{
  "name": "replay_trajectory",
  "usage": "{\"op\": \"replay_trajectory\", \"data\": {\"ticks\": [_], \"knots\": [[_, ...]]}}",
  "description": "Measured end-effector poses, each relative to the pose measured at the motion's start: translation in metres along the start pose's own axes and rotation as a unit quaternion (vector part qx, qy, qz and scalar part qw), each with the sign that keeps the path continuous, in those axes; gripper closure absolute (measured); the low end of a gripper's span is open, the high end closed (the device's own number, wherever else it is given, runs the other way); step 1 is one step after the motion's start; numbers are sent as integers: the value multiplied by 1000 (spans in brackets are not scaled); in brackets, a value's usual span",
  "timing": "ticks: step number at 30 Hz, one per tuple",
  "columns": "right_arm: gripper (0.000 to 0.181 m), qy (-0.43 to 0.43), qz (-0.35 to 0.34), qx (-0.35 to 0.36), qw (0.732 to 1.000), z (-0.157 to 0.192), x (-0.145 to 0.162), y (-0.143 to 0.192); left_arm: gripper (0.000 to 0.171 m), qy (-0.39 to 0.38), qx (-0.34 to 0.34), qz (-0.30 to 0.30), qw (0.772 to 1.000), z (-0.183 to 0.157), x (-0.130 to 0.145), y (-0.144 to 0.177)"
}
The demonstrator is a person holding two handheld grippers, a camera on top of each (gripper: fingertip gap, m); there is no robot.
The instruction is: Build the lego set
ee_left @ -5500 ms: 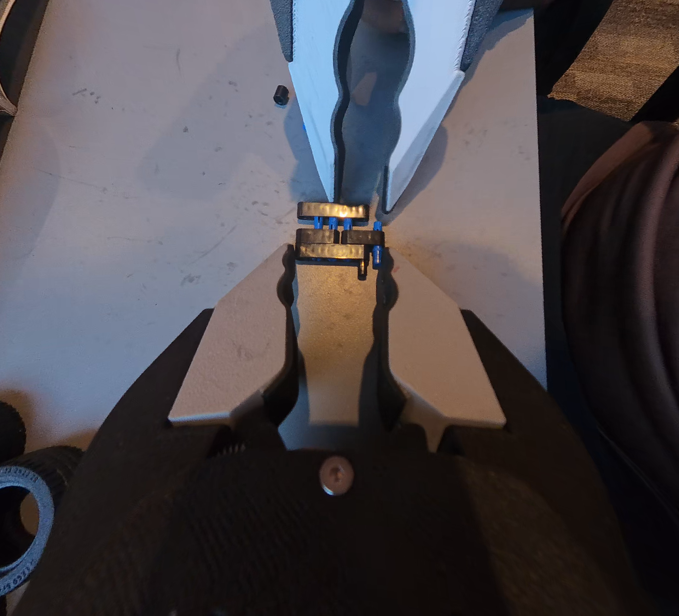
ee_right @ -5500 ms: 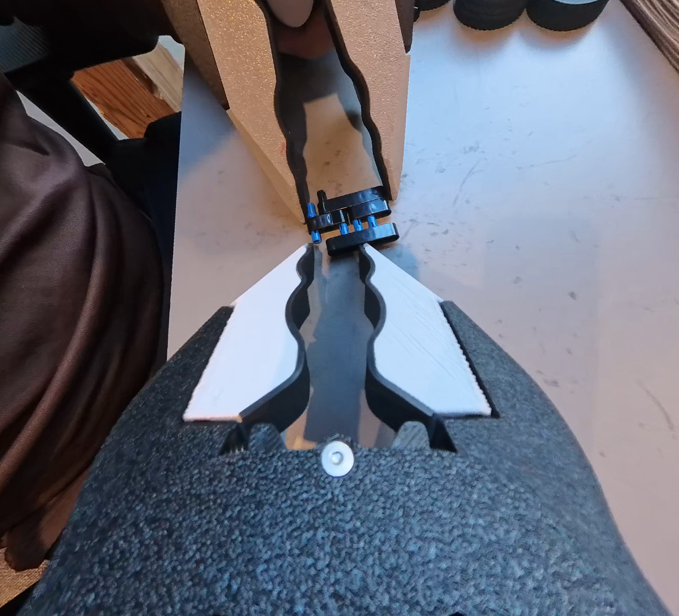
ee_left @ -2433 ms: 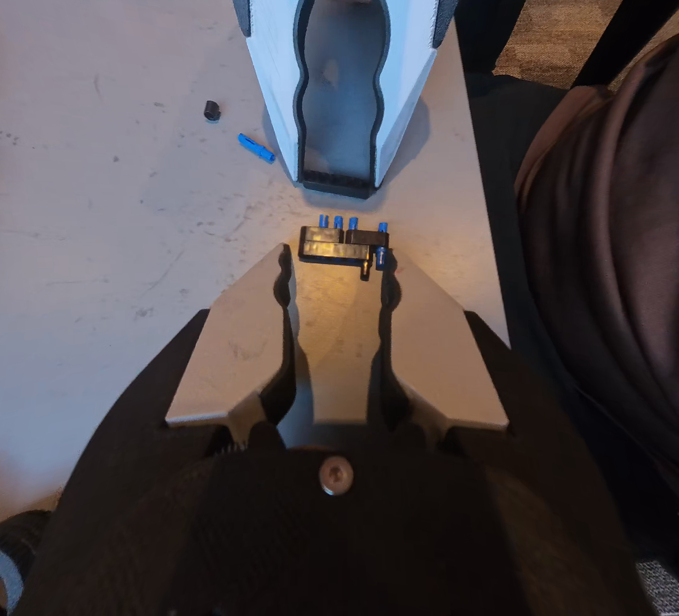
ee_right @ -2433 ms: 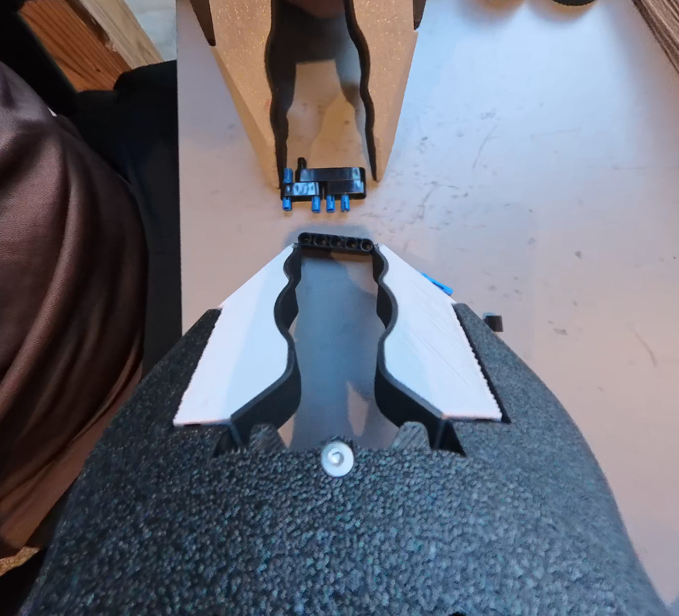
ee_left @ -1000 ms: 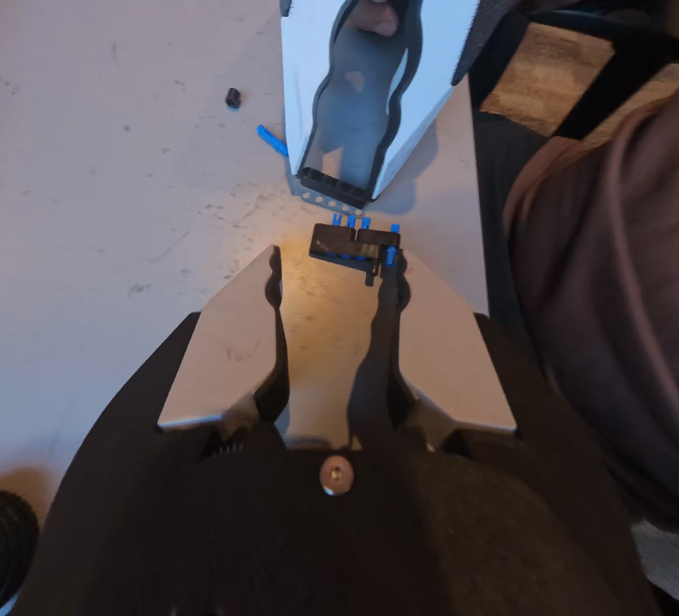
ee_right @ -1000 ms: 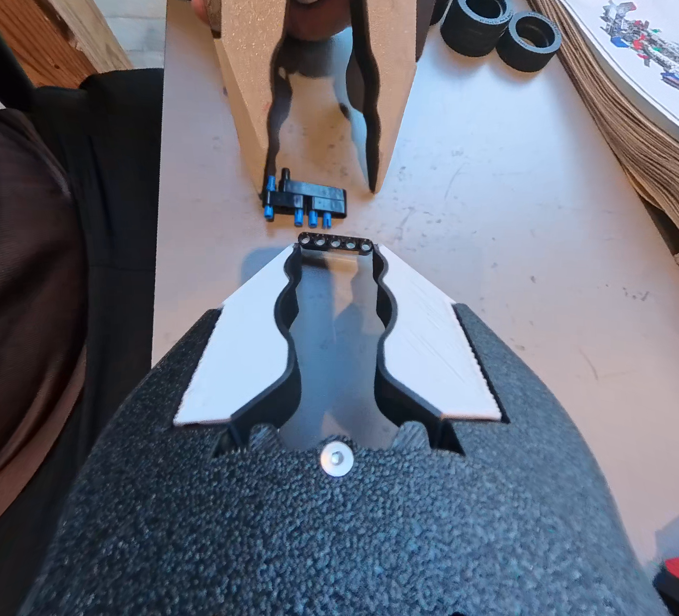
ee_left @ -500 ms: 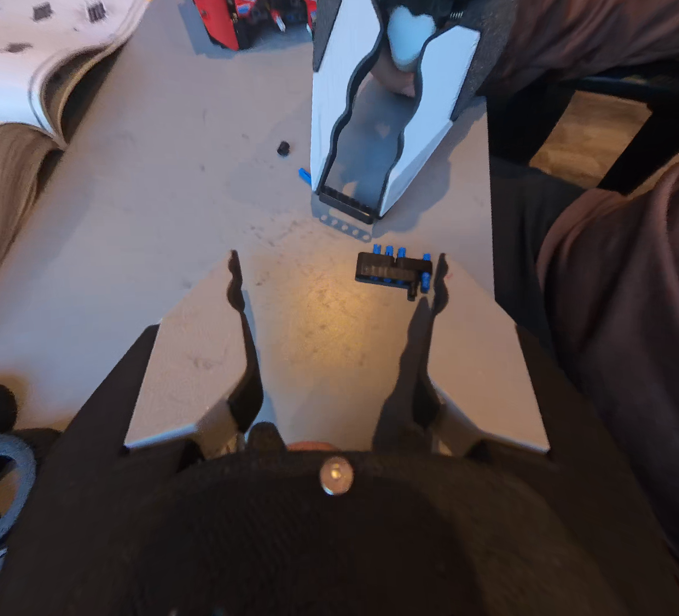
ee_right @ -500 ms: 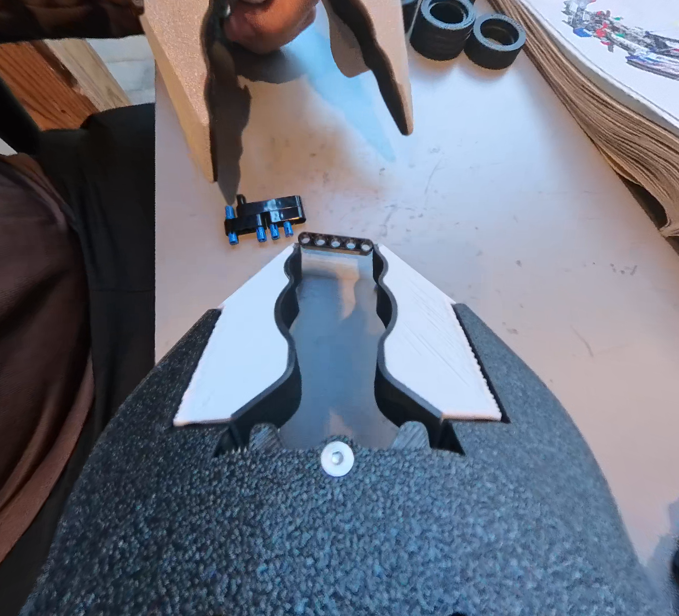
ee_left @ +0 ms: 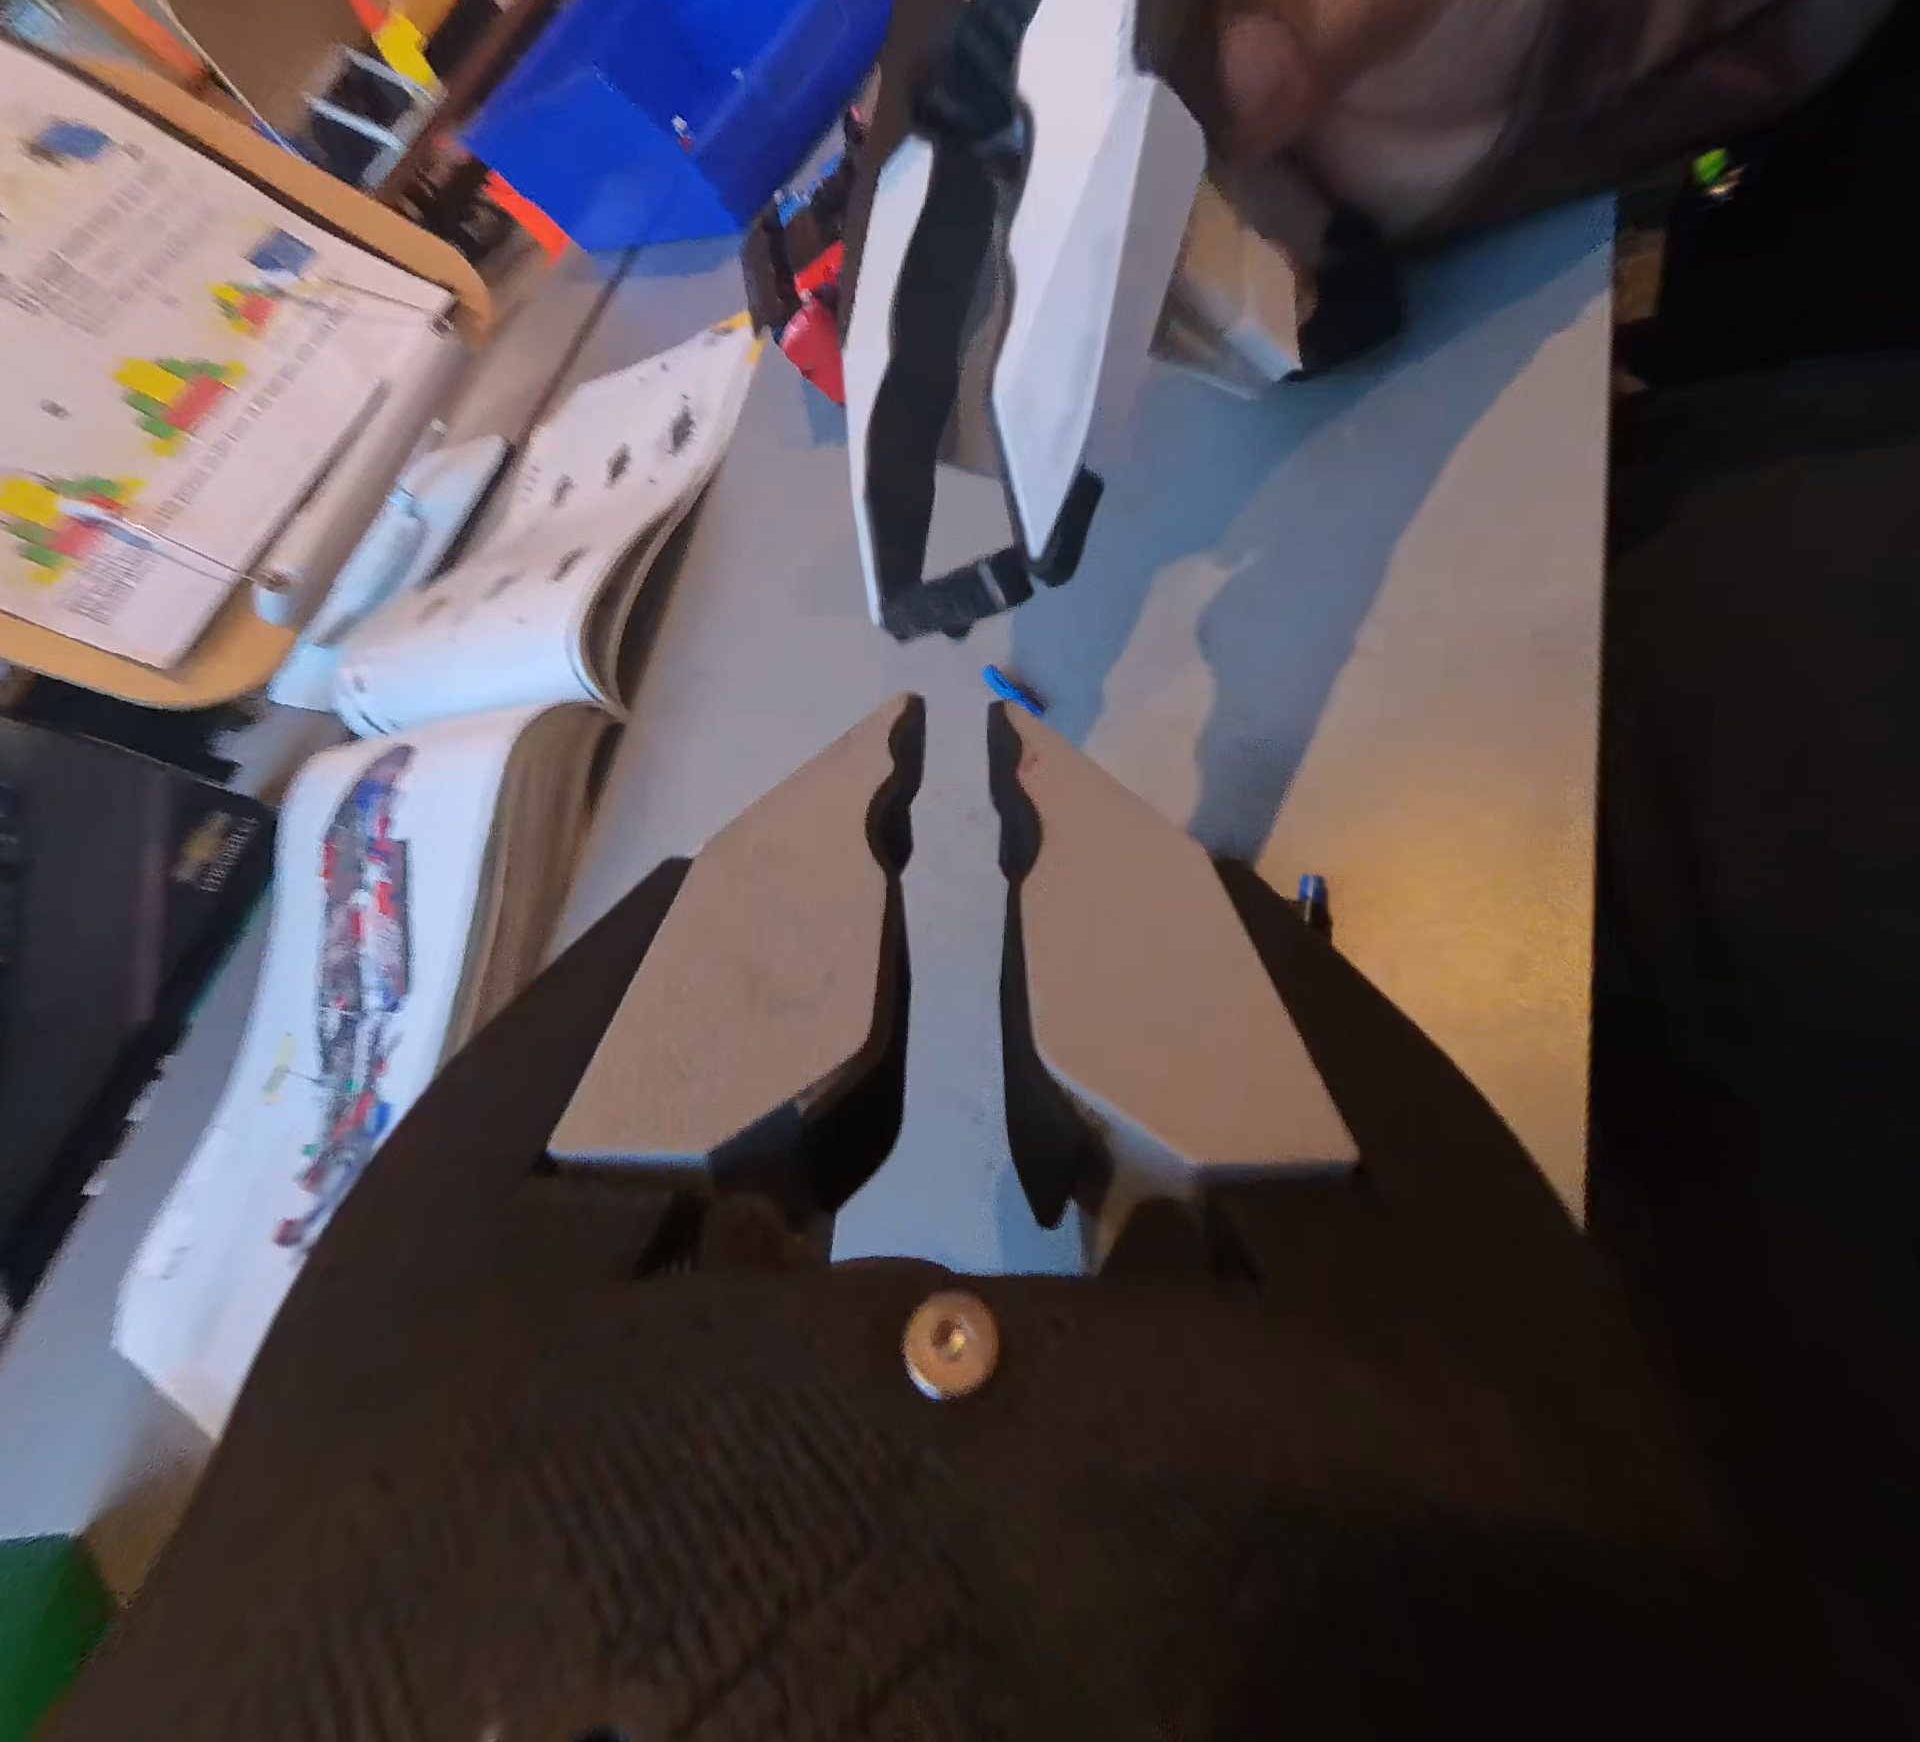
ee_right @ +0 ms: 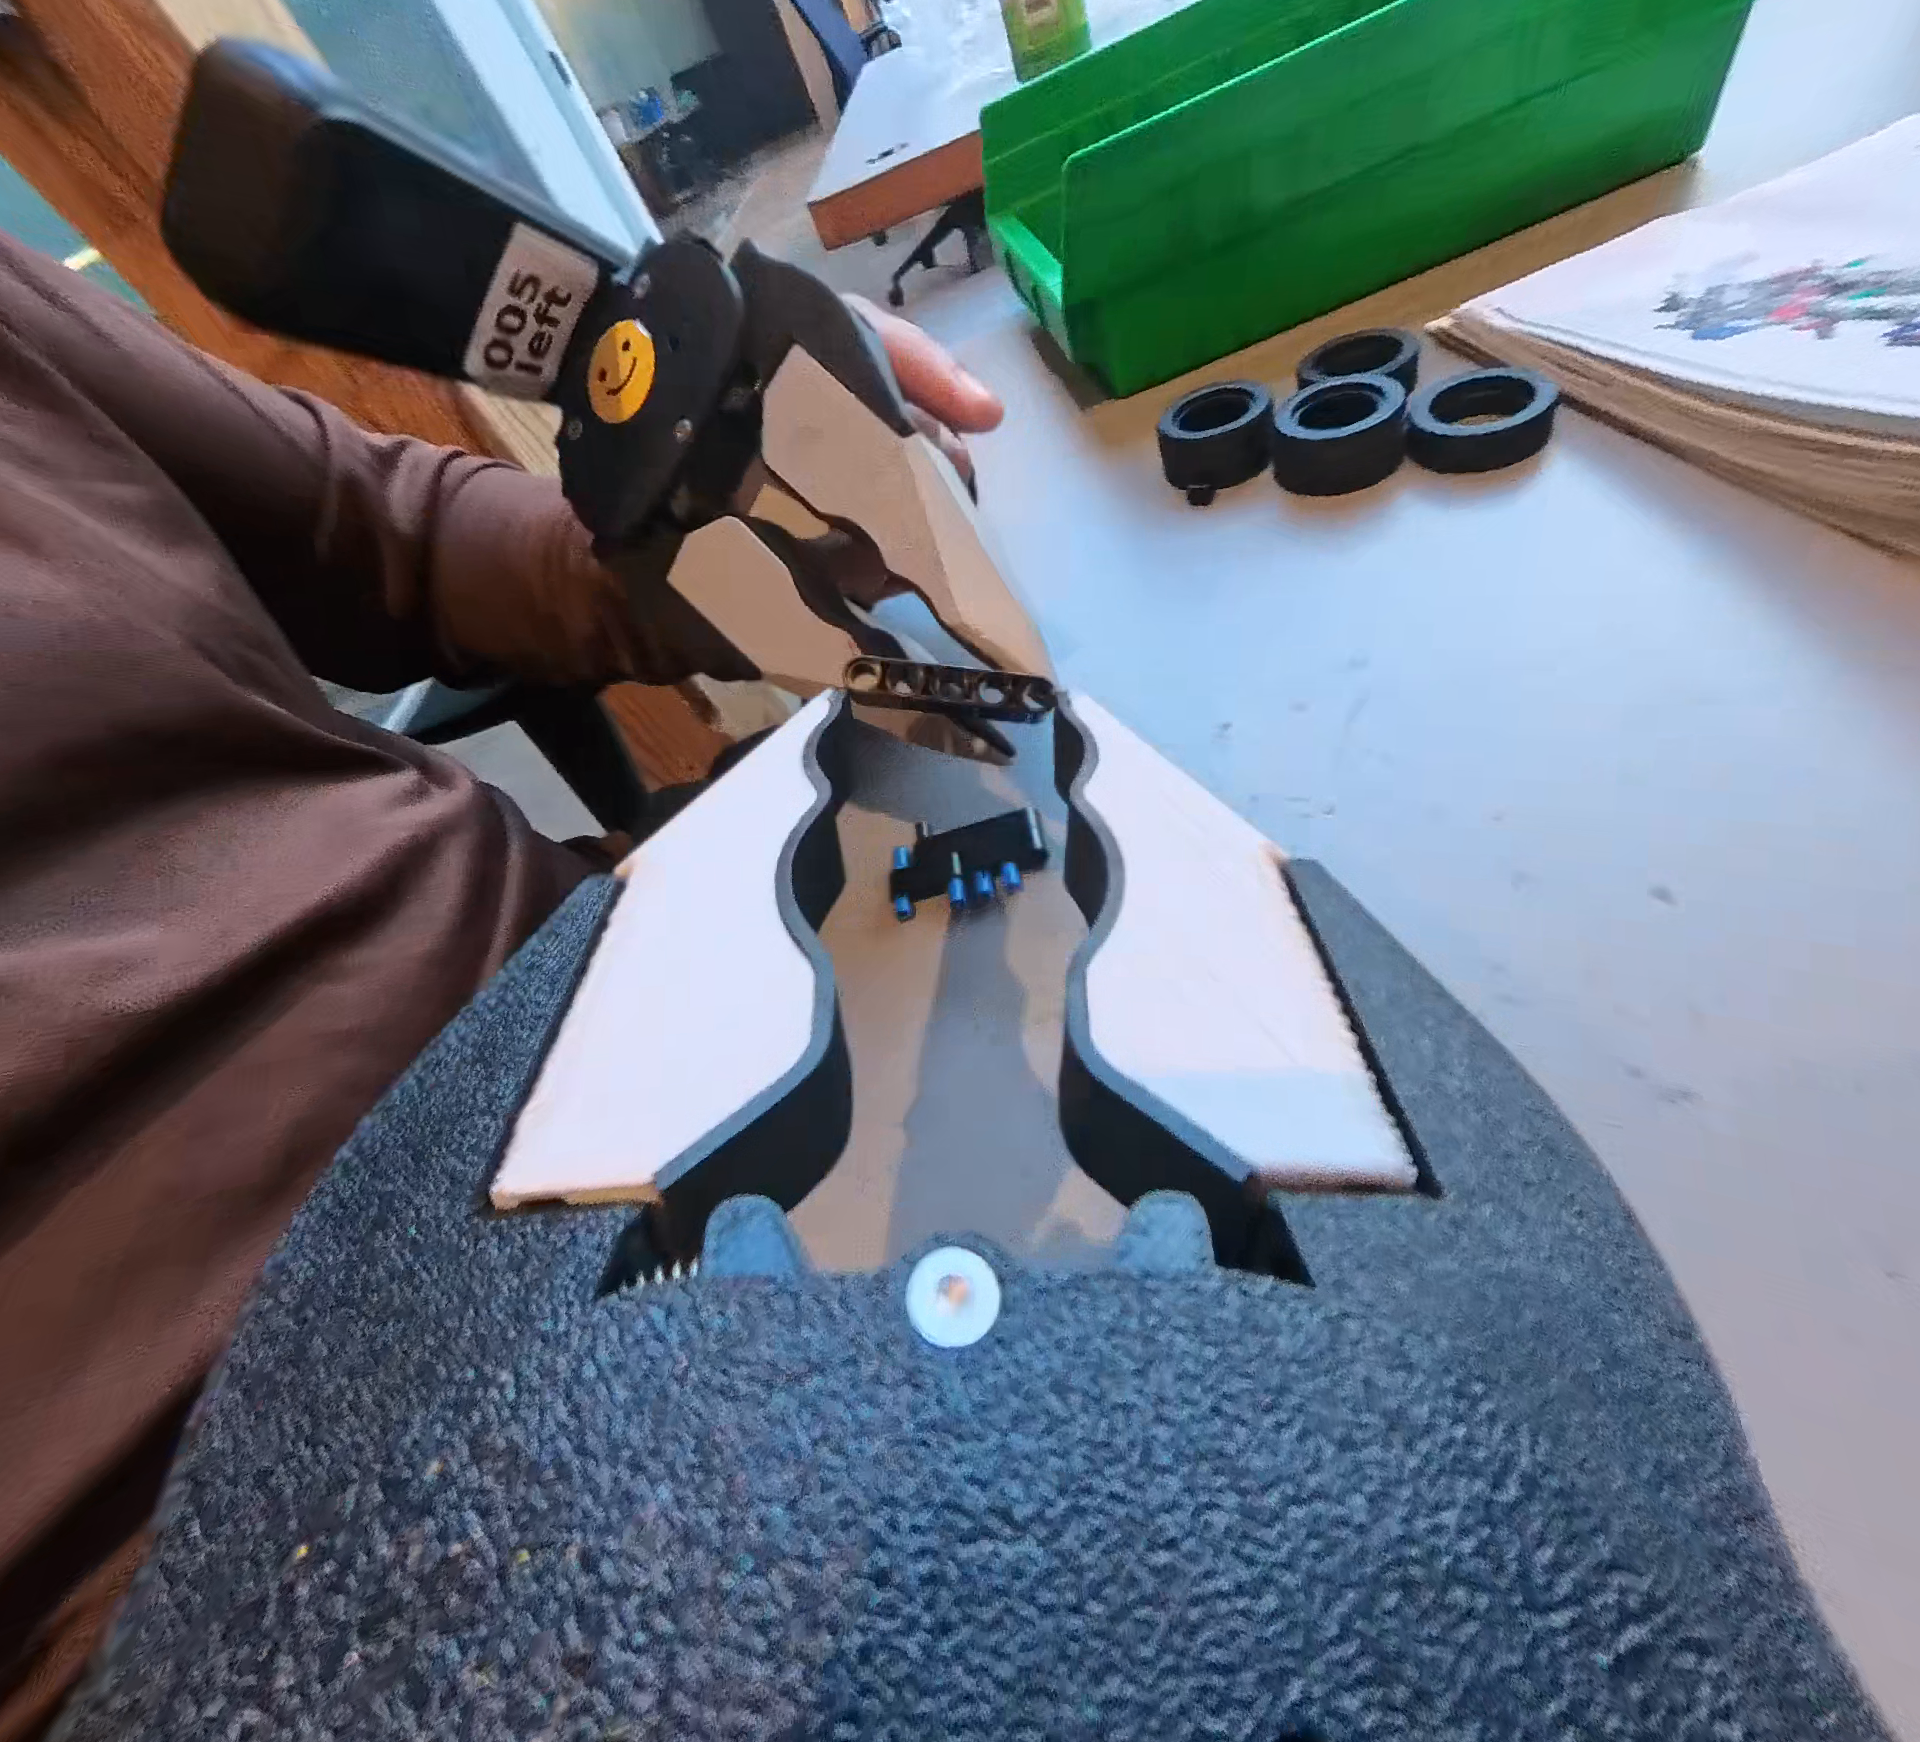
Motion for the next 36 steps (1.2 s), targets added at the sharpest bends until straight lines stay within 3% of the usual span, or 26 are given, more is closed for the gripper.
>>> {"op": "replay_trajectory", "data": {"ticks": [8, 12, 14, 16, 19, 23, 27, 29, 36], "knots": [[144, -33, -16, -7, 999, -1, 0, -3, 155, -19, -39, -18, 999, -9, -7, -2], [167, -47, -31, -1, 998, -5, 0, 0, 149, -16, -72, -44, 996, -10, -10, 0], [167, -60, -26, 6, 998, -7, 2, -1, 157, -10, -80, -41, 996, -12, -9, -4], [166, -63, -3, 41, 997, -12, 4, -4, 168, -18, -94, 5, 995, -9, 1, -12], [166, -25, 25, 91, 995, -14, 4, 0, 167, 5, -58, 33, 998, -4, 13, -15], [163, 14, 67, 147, 987, -19, 9, 6, 150, 111, -5, 67, 992, 18, 33, -8], [161, 24, 105, 153, 982, -20, 14, -2, 142, 260, 99, 71, 958, 33, 50, -3], [161, 35, 122, 158, 979, -20, 16, -6, 142, 298, 143, 79, 940, 33, 53, -5], [159, 57, 161, 170, 970, -19, 20, -14, 148, 269, 136, 137, 944, 23, 53, -18]]}}
Point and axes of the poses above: each gripper's, where its closed fingertips meet, y back along the fingers, x out of its underside, z = x × y across the jaws, the point moved 9 cm from there along y, back along the fingers
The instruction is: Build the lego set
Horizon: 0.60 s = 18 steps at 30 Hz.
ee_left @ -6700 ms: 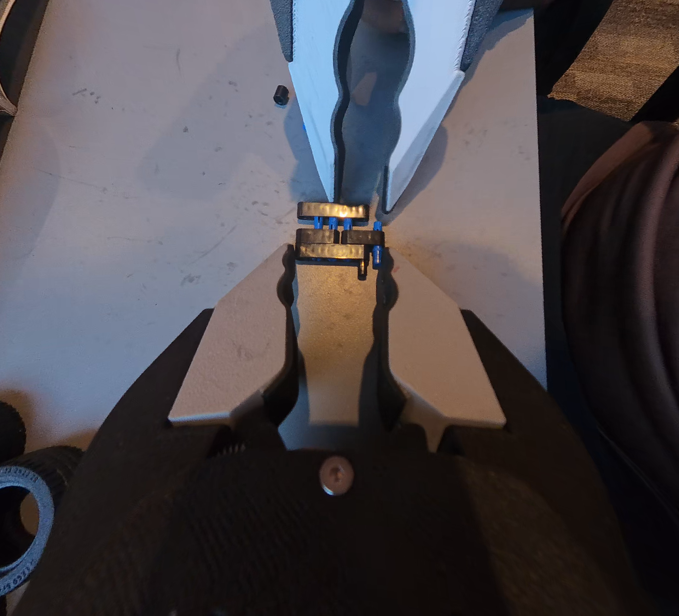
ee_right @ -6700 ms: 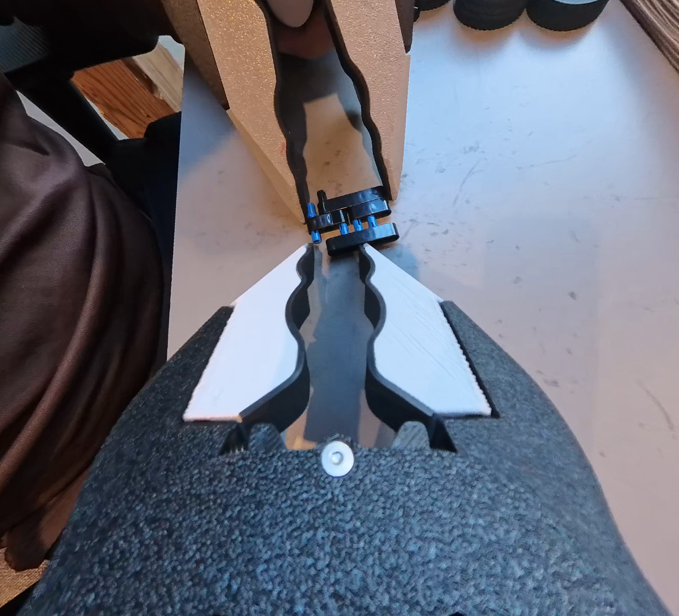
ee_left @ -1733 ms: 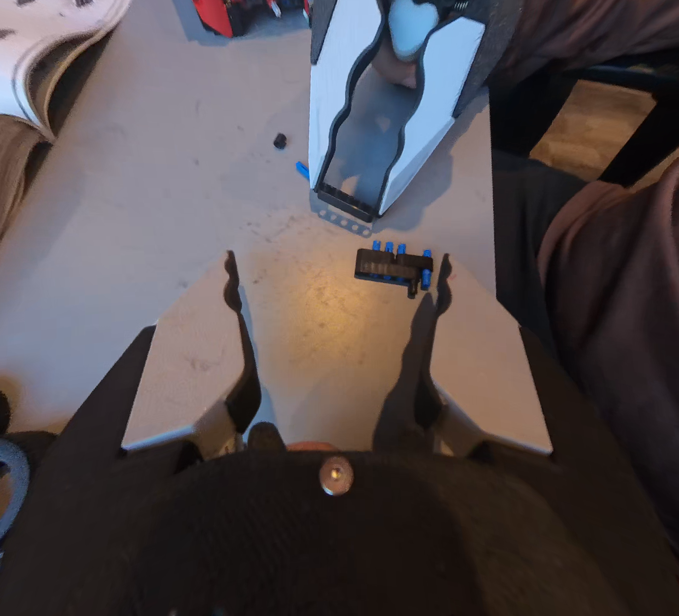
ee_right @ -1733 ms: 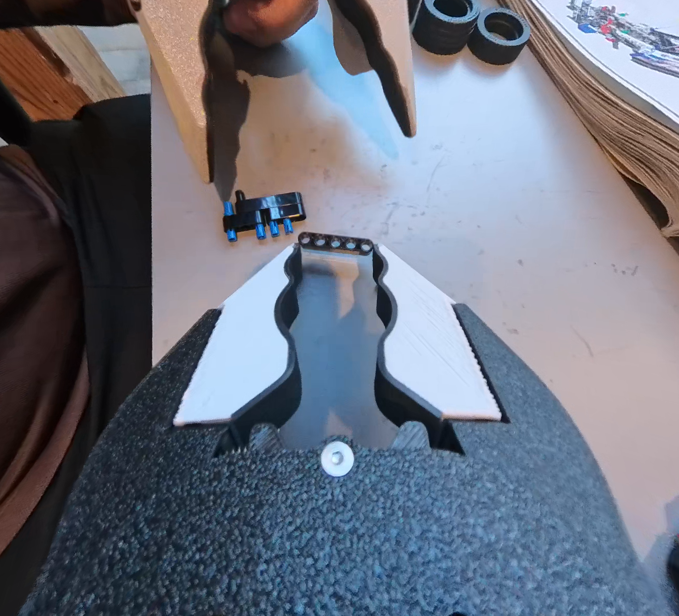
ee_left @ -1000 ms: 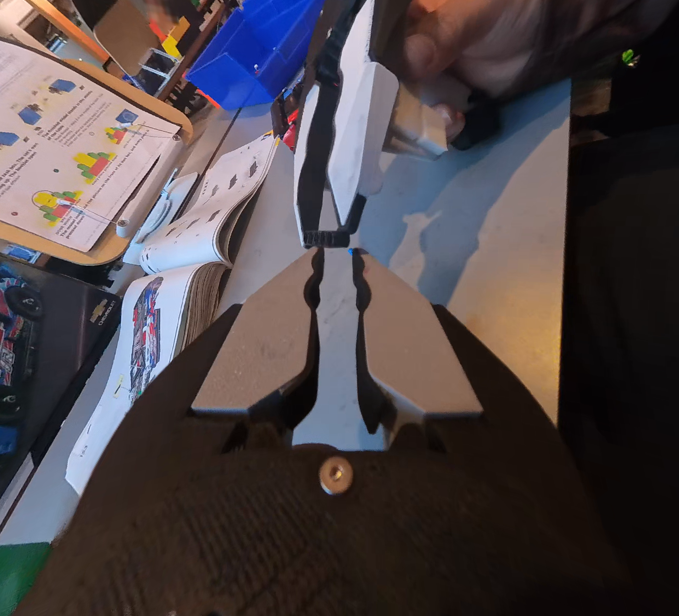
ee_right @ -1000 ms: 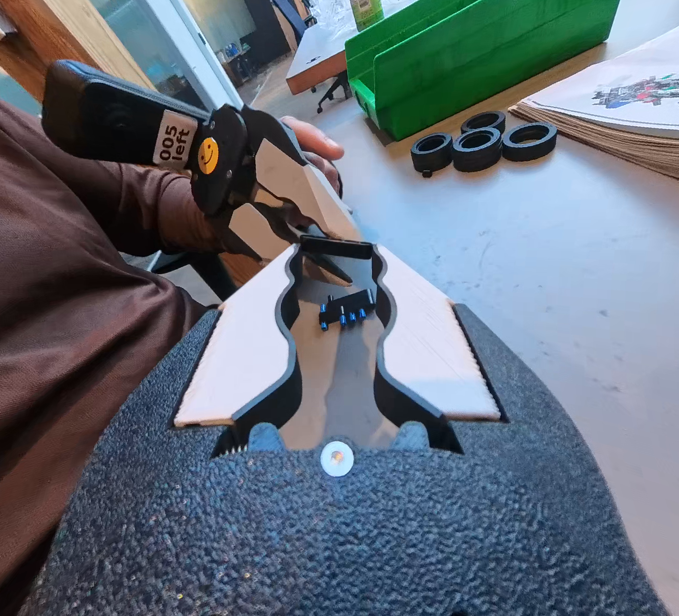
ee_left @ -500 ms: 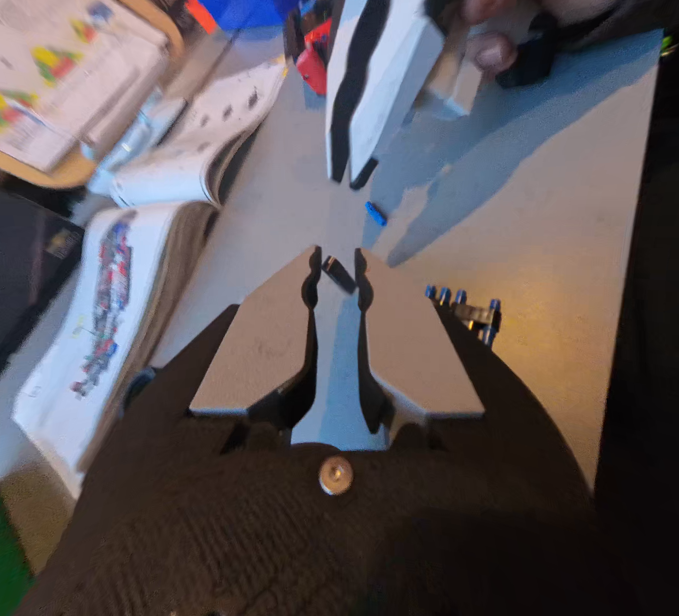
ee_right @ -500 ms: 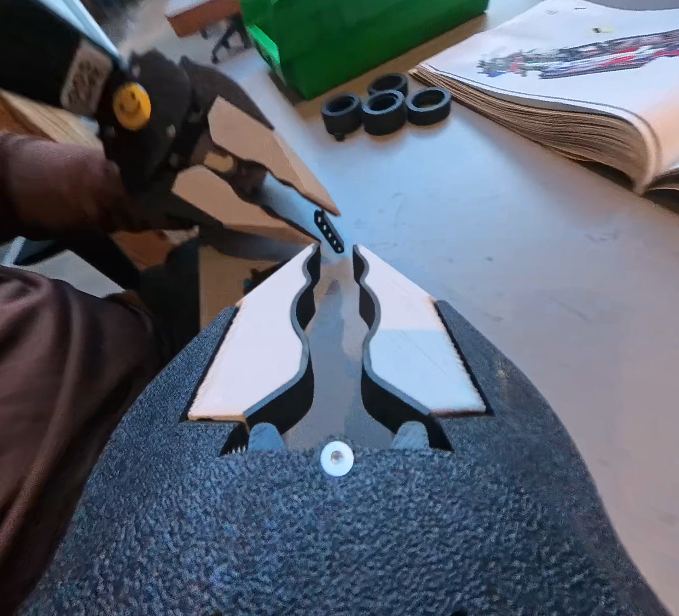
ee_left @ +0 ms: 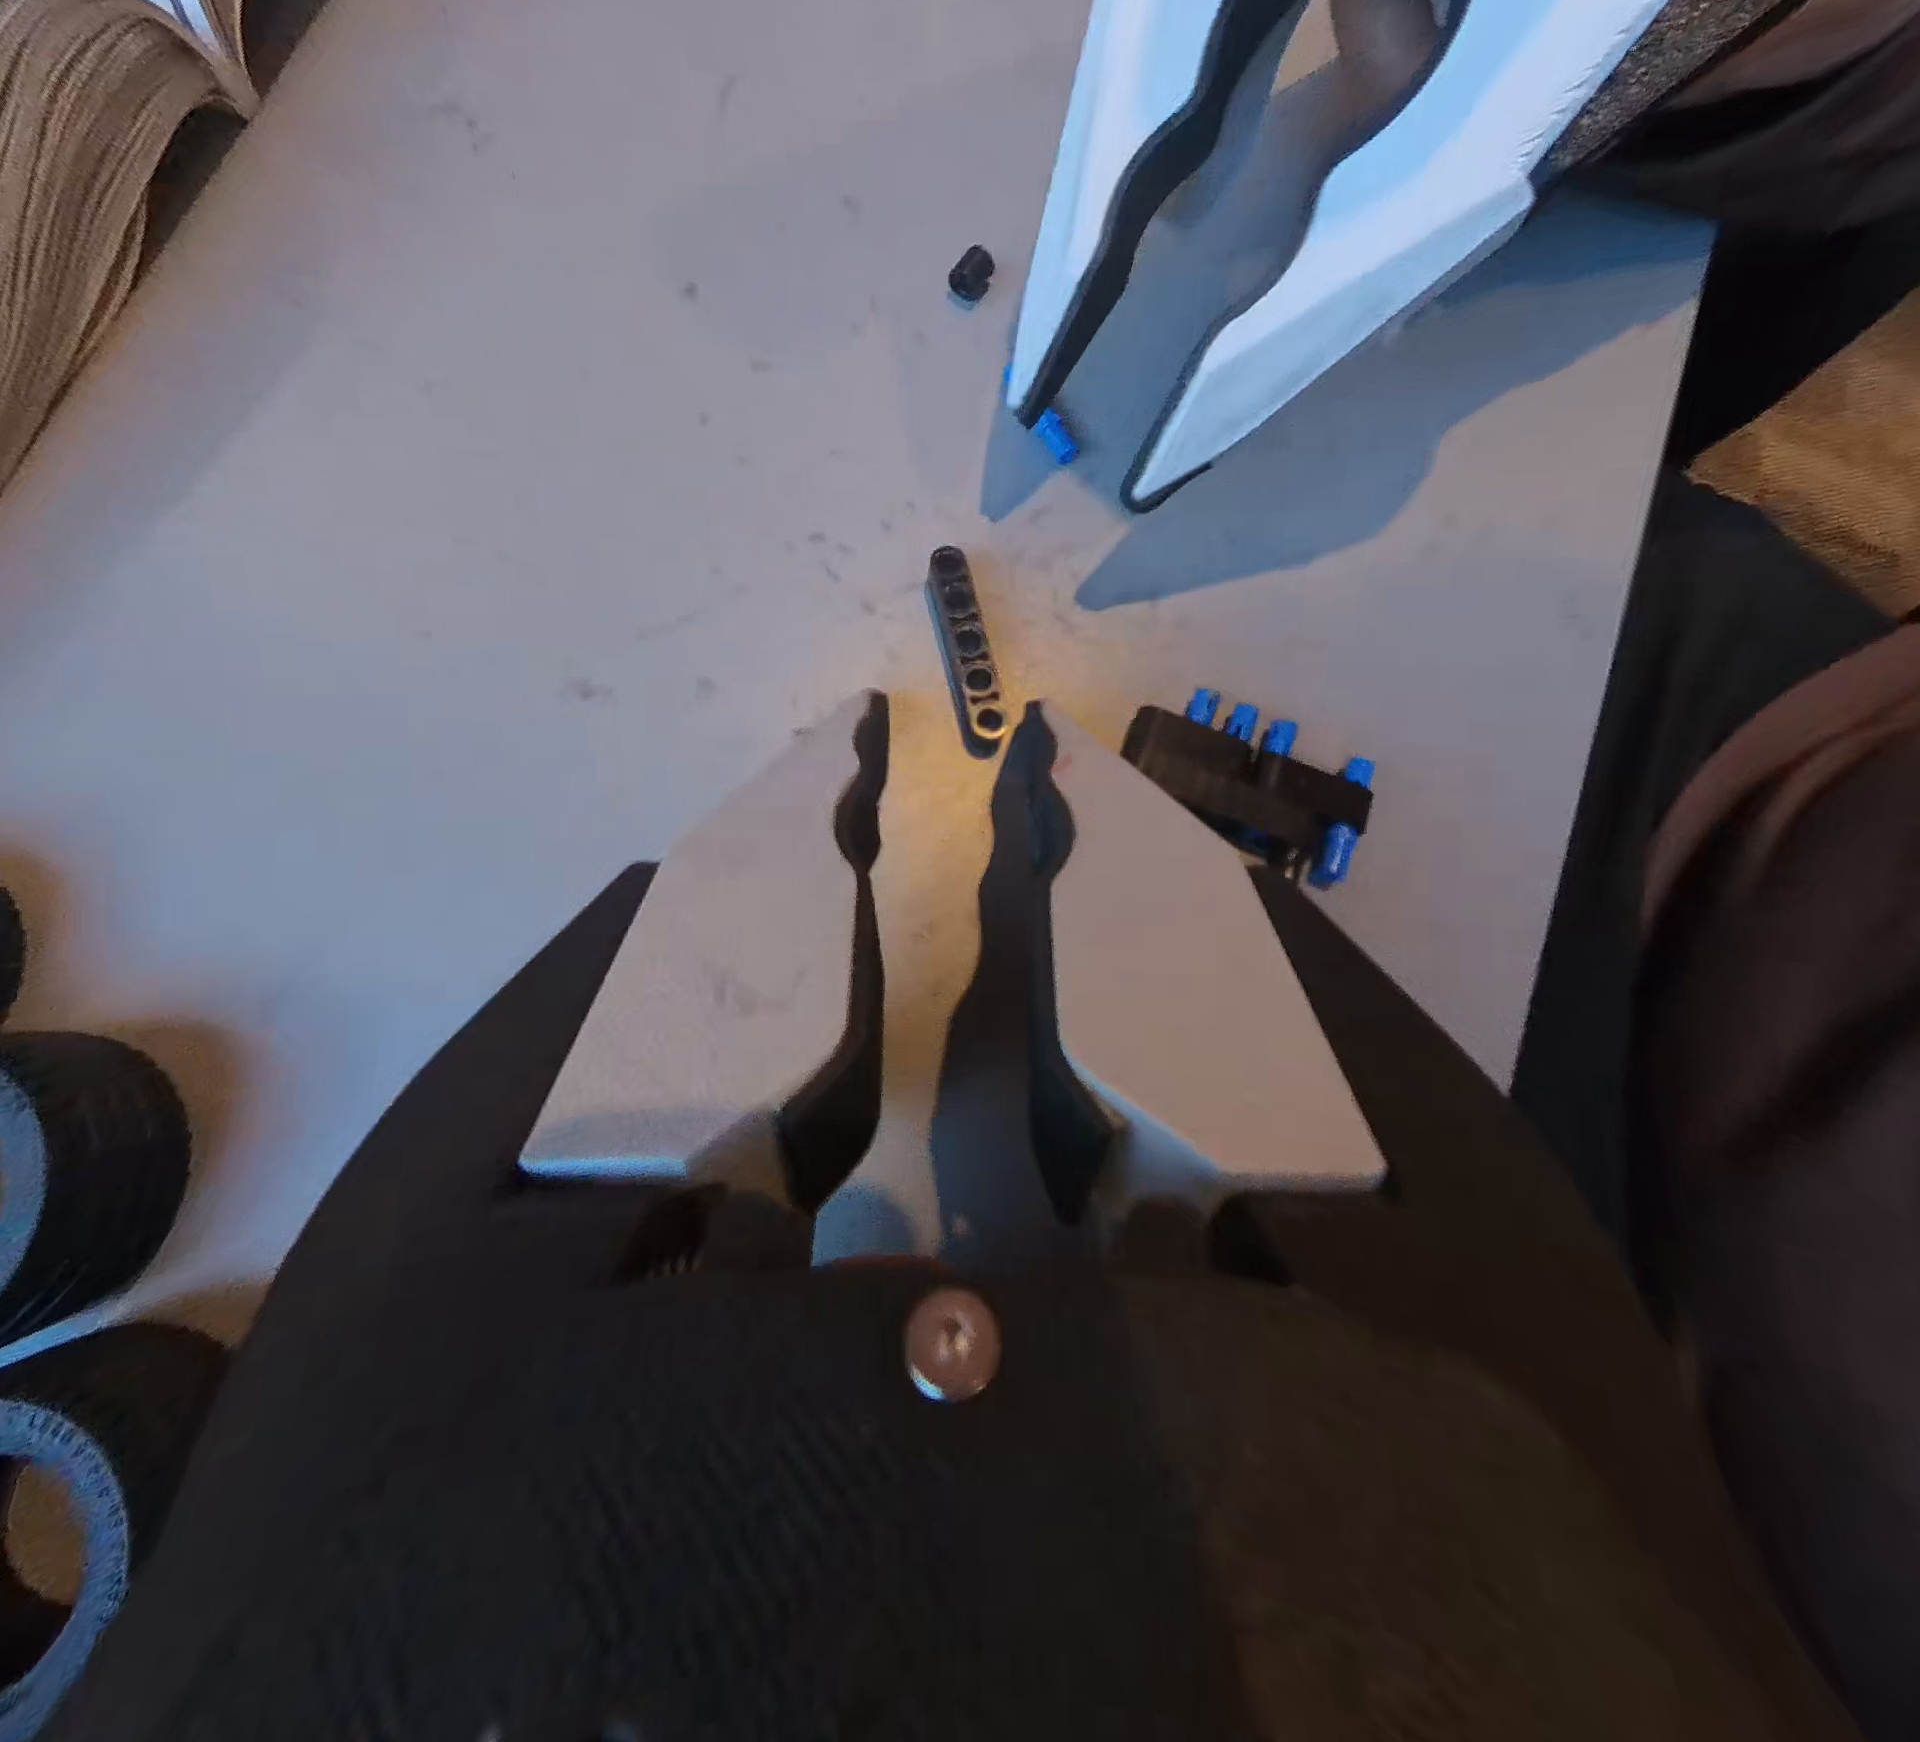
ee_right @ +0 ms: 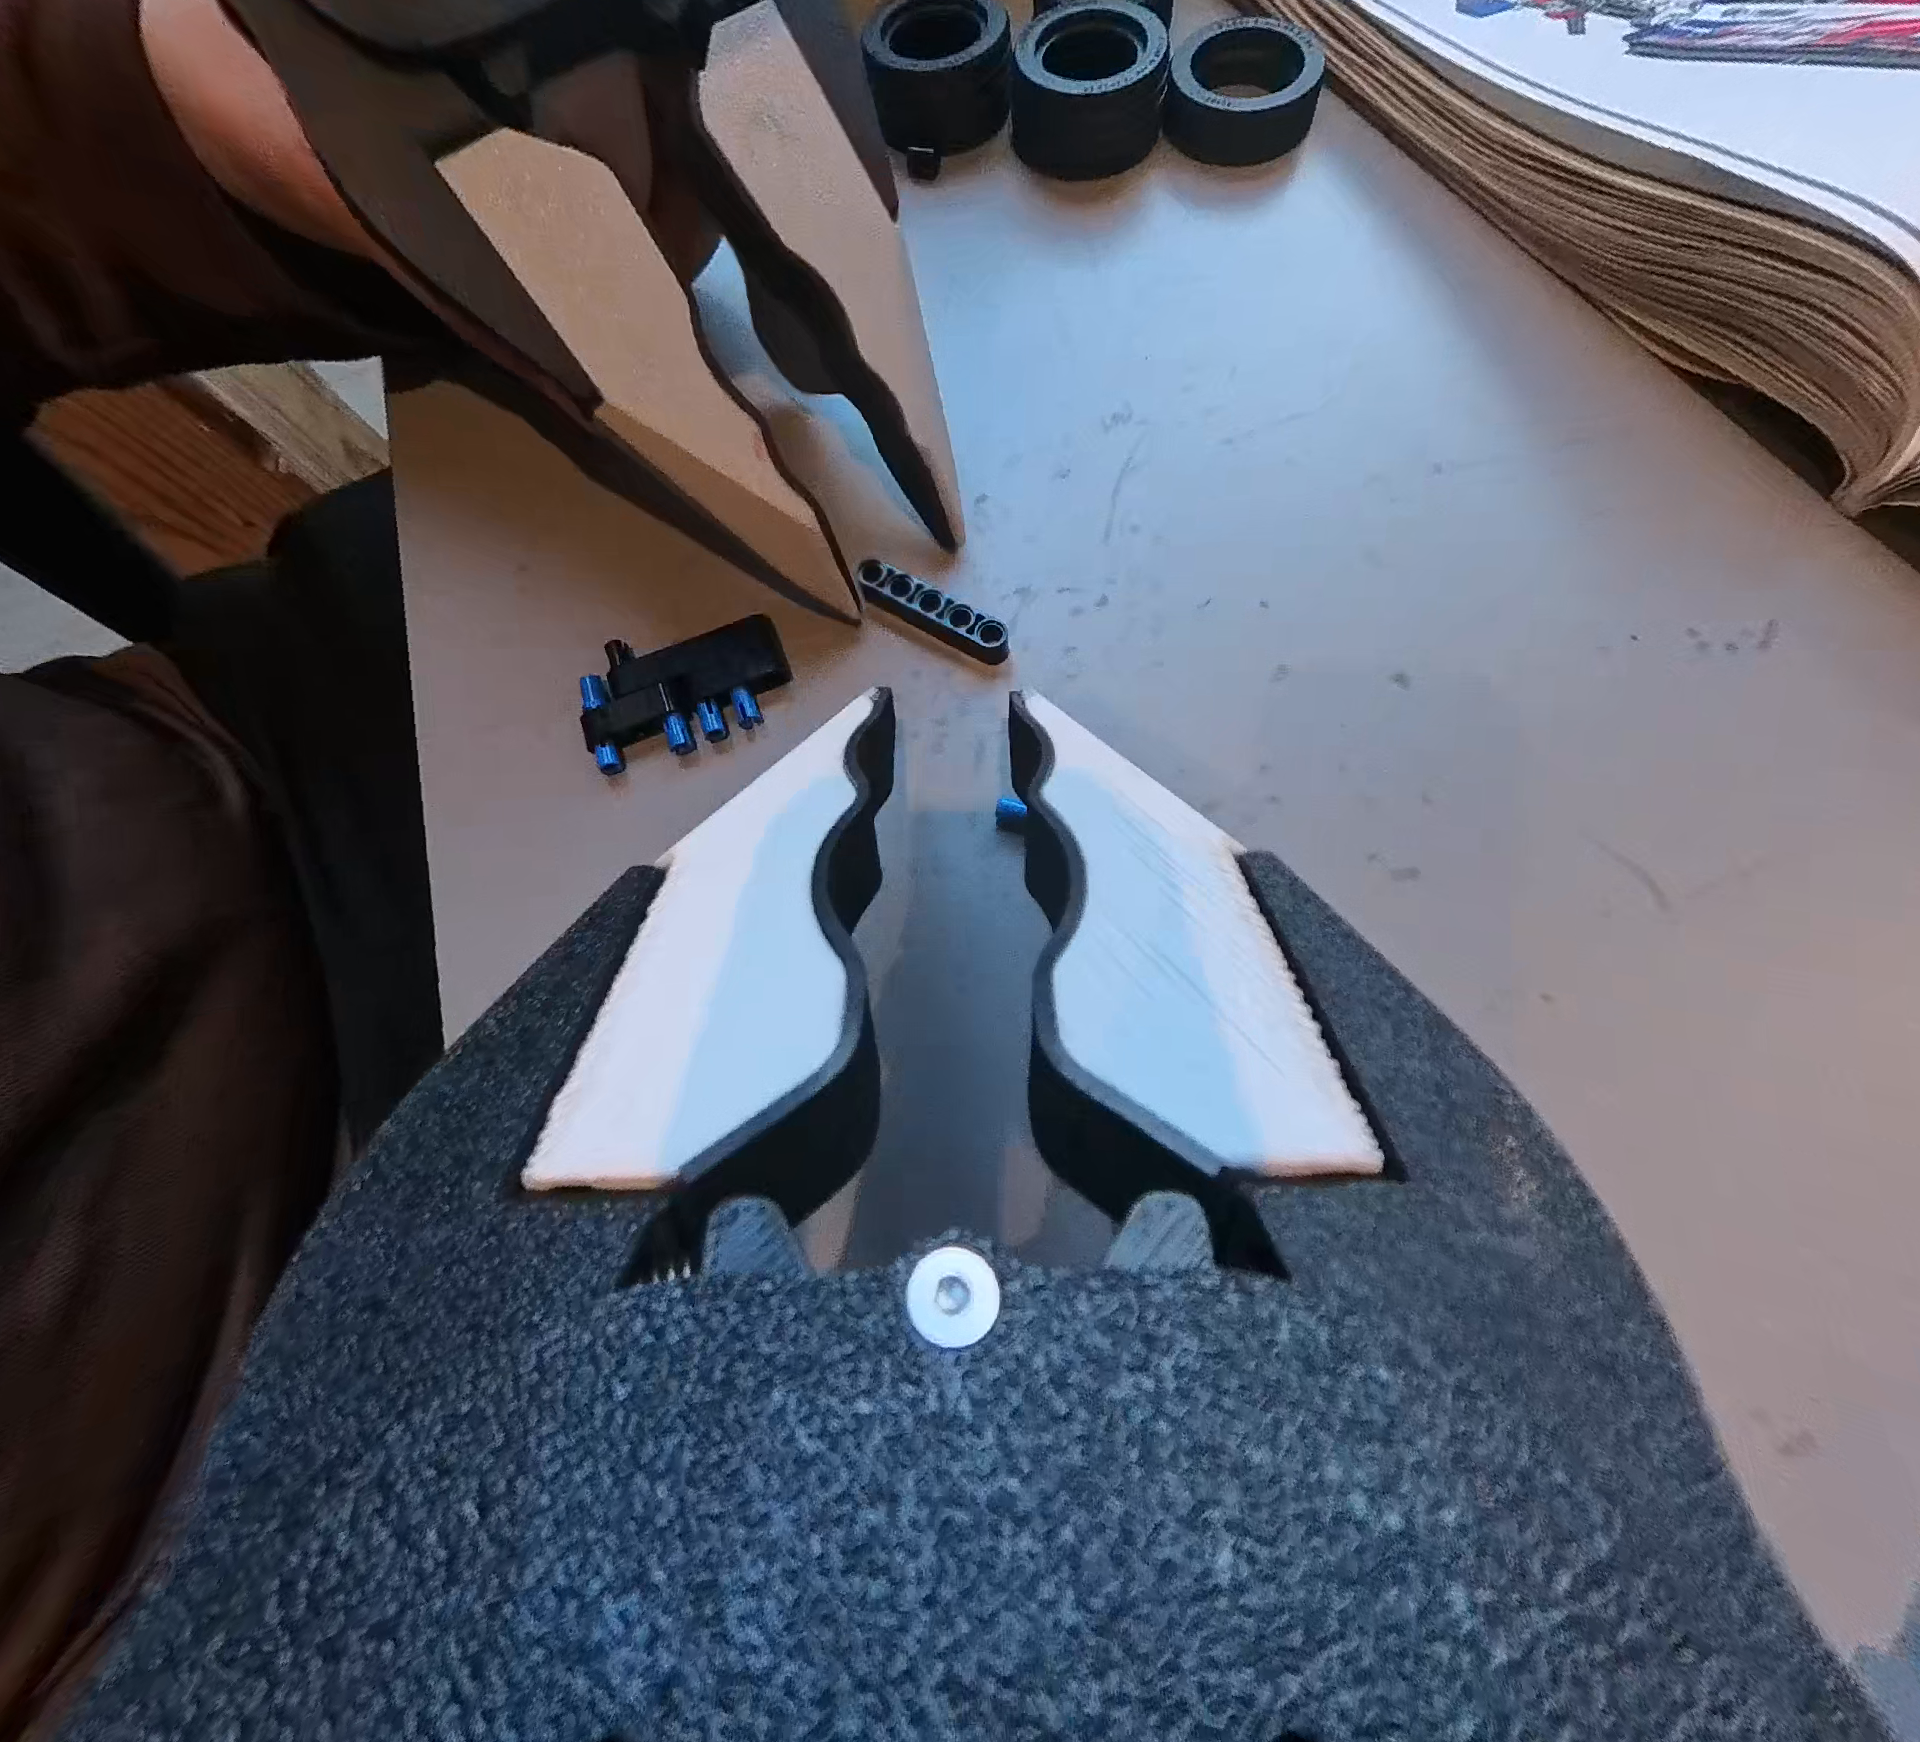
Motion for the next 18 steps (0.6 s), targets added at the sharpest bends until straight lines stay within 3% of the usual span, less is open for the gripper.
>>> {"op": "replay_trajectory", "data": {"ticks": [3, 6, 11, 15, 18], "knots": [[159, -5, -6, 0, 1000, -1, 0, 1, 166, -12, -20, 3, 1000, -3, -1, -2], [156, -3, -12, -3, 1000, 0, 0, 2, 167, -37, -28, 2, 999, -8, -2, -3], [152, 44, 14, -19, 999, 10, 2, -1, 167, -63, 25, -4, 998, -28, -9, -10], [169, 81, 63, -8, 995, 15, 8, -7, 166, -66, 29, 0, 997, -31, -10, -12], [172, 99, 74, -7, 992, 18, 10, -8, 154, -49, 45, -6, 998, -28, -9, -6]]}}
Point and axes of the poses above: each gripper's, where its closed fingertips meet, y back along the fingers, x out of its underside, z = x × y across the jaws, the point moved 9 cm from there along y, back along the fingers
